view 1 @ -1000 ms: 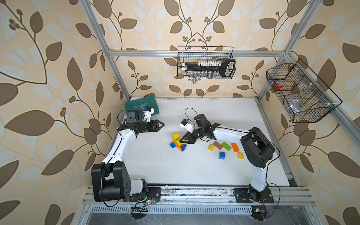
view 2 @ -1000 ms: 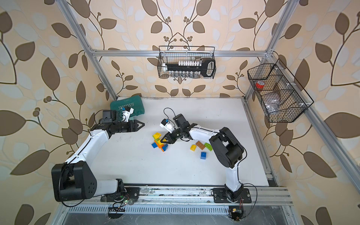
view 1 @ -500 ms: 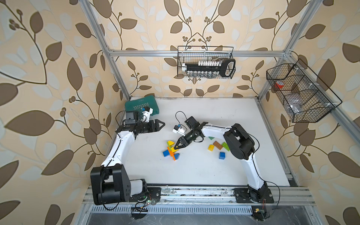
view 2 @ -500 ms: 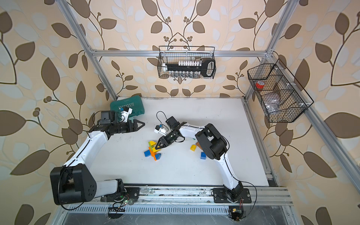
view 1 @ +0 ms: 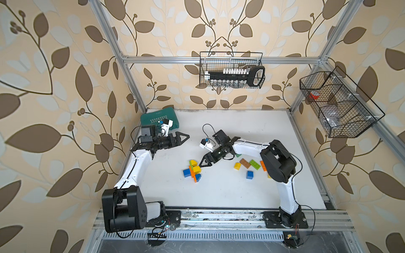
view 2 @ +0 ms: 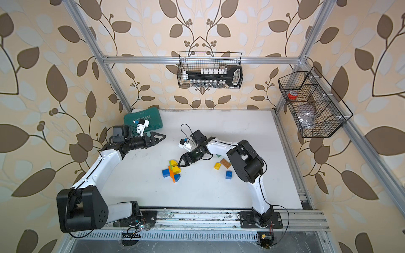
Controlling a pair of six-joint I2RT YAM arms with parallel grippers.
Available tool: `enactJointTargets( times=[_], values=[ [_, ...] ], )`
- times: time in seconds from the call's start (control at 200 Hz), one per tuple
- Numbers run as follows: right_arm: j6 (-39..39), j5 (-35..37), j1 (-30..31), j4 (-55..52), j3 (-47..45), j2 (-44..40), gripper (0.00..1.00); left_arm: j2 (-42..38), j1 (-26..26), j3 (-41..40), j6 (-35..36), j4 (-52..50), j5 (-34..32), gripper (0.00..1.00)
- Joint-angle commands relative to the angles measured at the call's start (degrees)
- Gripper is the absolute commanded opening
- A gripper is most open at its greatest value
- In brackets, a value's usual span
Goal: Assemble a fork with lego
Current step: Adjust the lego brick at the center of the board.
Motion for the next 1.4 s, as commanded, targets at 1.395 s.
enactJointTargets(
  times=[1.395],
  values=[
    [8.0,31.3,-19.2,-13.0,-24.0,-28.5,0.69,24.0,-25.9,17.6,5.3,-6.2,-22.1,0.86]
  ],
)
